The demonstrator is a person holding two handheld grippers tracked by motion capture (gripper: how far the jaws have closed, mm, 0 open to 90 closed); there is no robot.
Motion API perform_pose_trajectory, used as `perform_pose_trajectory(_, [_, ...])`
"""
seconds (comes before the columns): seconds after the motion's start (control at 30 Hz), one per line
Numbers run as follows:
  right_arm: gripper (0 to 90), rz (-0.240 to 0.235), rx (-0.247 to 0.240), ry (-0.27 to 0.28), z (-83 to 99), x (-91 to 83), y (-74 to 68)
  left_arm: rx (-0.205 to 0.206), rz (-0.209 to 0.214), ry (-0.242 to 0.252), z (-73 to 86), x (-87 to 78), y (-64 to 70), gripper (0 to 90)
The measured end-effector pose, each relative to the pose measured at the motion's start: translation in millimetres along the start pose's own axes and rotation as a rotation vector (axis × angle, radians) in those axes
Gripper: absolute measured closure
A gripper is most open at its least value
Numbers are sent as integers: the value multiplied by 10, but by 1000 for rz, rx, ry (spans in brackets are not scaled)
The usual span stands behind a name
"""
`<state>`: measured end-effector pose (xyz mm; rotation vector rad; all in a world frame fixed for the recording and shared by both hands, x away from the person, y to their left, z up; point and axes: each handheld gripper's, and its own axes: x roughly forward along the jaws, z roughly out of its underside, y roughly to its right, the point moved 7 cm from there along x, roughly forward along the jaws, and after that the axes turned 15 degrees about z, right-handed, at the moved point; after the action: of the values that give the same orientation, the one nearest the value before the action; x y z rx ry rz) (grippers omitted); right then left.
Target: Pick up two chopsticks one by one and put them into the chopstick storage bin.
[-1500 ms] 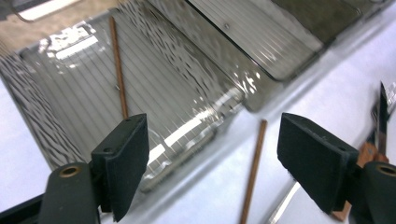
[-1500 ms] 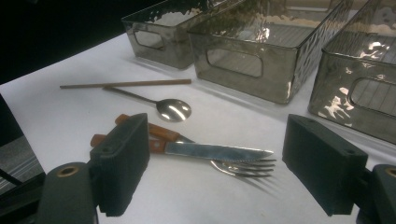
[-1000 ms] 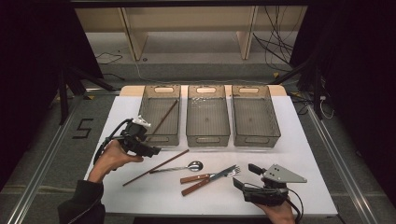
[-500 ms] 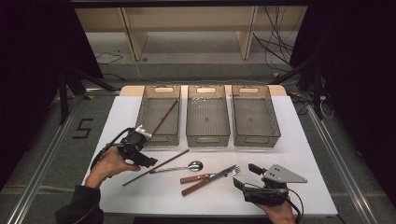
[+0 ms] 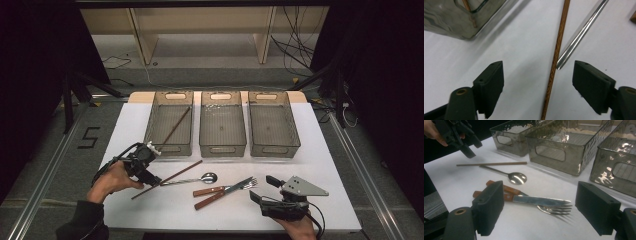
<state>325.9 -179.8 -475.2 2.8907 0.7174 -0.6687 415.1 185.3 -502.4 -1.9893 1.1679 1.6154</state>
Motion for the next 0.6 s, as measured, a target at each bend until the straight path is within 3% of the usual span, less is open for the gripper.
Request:
perform_pose_trajectory(0.4, [238,1,-4,2,-4,-4,-3,22,41,-78,74,89,54,452])
perform_pose_trajectory(0.6, [238,0,-4,2,-3,-4,-1,33,60,-87,78,148,55,563])
